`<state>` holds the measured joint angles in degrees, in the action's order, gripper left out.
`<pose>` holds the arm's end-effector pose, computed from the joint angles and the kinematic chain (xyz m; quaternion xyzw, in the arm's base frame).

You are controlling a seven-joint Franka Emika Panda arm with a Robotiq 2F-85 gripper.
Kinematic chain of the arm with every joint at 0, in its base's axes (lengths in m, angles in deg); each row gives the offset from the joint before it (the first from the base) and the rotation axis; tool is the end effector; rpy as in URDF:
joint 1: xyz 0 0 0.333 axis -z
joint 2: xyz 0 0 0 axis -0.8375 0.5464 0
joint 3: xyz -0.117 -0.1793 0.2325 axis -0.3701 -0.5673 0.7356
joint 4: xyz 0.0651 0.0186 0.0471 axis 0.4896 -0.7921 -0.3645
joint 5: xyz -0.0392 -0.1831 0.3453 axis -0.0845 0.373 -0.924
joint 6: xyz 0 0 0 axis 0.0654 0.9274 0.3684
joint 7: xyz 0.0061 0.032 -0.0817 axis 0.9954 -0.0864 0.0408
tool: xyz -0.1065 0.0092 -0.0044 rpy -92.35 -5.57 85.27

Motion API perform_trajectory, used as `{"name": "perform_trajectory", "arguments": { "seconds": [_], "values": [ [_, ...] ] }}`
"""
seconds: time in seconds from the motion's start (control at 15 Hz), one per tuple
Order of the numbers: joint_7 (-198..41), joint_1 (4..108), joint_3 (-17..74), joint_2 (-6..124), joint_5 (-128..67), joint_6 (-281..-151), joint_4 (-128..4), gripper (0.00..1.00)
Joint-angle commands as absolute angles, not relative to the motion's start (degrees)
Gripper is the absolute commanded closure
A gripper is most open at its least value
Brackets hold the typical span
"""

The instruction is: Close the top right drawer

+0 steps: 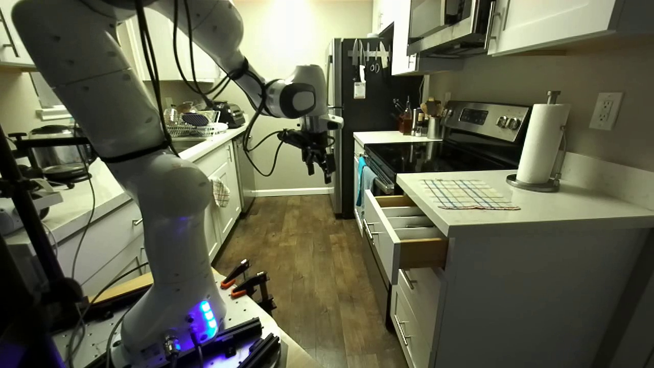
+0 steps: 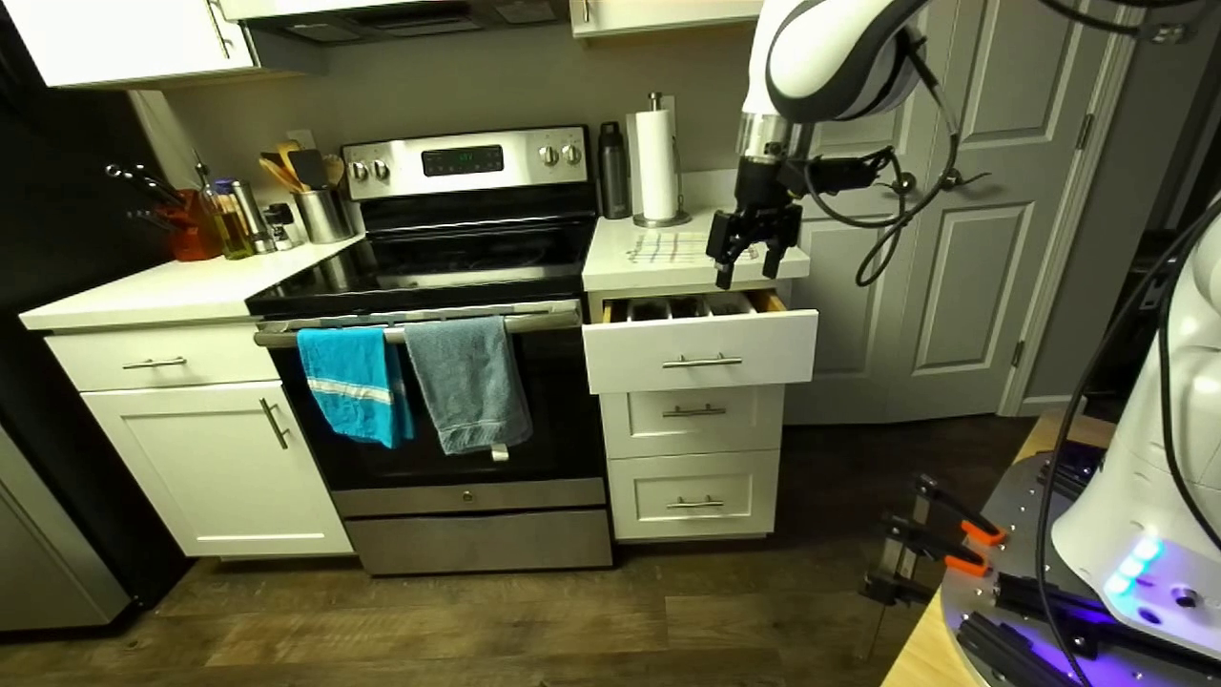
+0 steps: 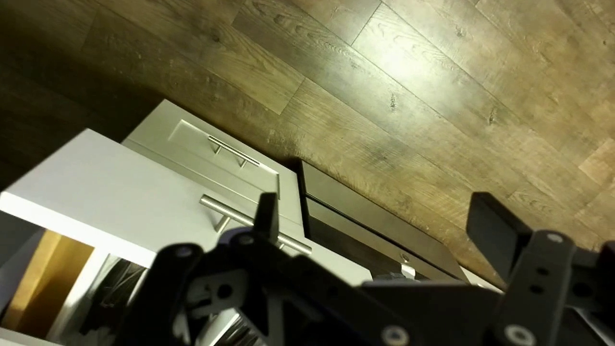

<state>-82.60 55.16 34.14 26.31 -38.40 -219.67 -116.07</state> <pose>0.4376 0.0256 0.3798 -0.9940 0.0787 -0.0674 0.0357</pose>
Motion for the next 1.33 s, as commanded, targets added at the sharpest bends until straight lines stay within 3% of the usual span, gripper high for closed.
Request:
{"name": "perform_trajectory", "arguments": {
  "seconds": [0.0,0.8,1.27],
  "values": [
    [-81.3,54.0,34.6,38.1,-40.4,-223.6,-108.6,0.0],
    [-83.3,53.3,34.2,62.1,-36.8,-224.1,-86.2,0.0],
    [-82.5,53.5,34.1,67.3,-37.9,-224.3,-81.6,0.0]
  ]
}}
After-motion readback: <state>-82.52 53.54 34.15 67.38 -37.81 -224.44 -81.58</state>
